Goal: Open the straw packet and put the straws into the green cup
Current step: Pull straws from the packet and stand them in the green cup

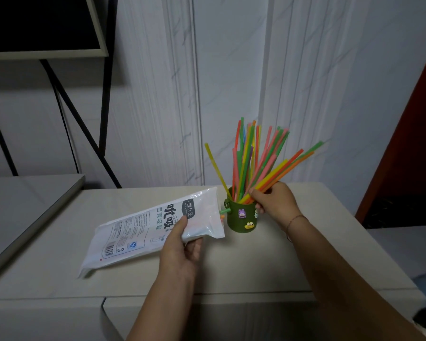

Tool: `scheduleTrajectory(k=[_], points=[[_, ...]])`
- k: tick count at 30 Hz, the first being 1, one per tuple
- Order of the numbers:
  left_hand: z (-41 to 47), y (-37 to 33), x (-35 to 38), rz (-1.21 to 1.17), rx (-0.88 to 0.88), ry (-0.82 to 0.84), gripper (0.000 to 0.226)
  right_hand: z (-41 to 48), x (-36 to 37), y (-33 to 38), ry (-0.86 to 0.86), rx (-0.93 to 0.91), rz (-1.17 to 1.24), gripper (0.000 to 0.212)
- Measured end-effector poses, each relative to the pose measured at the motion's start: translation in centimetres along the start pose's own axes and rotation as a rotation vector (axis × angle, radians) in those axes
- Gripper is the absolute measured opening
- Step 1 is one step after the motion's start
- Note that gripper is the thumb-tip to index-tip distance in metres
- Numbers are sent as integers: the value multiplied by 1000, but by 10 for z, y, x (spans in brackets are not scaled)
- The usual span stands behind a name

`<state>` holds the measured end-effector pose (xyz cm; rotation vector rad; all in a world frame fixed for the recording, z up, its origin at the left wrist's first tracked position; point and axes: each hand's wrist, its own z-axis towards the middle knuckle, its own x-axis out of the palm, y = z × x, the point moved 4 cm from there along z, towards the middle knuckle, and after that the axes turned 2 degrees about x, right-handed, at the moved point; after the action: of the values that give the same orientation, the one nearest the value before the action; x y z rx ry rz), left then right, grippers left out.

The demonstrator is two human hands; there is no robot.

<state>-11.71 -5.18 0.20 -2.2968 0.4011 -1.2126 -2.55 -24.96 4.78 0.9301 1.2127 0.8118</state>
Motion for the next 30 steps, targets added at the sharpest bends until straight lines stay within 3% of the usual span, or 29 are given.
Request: scheduleTrajectory(k=[7, 12, 17, 24, 30], points=[[0, 0, 2, 3, -6, 10, 13, -6, 5, 1, 12, -20, 35, 30], [1, 0, 2, 3, -2, 9, 14, -12, -15, 8, -29, -82, 269, 12], [0, 2, 3, 6, -12, 11, 14, -16, -22, 8, -141, -143, 245, 9], [-2, 6, 1, 5, -10, 13, 16, -13, -3, 3, -92, -42, 159, 20], [1, 2, -3, 28, 16, 21, 15, -29, 5, -2, 4, 96, 326, 13]])
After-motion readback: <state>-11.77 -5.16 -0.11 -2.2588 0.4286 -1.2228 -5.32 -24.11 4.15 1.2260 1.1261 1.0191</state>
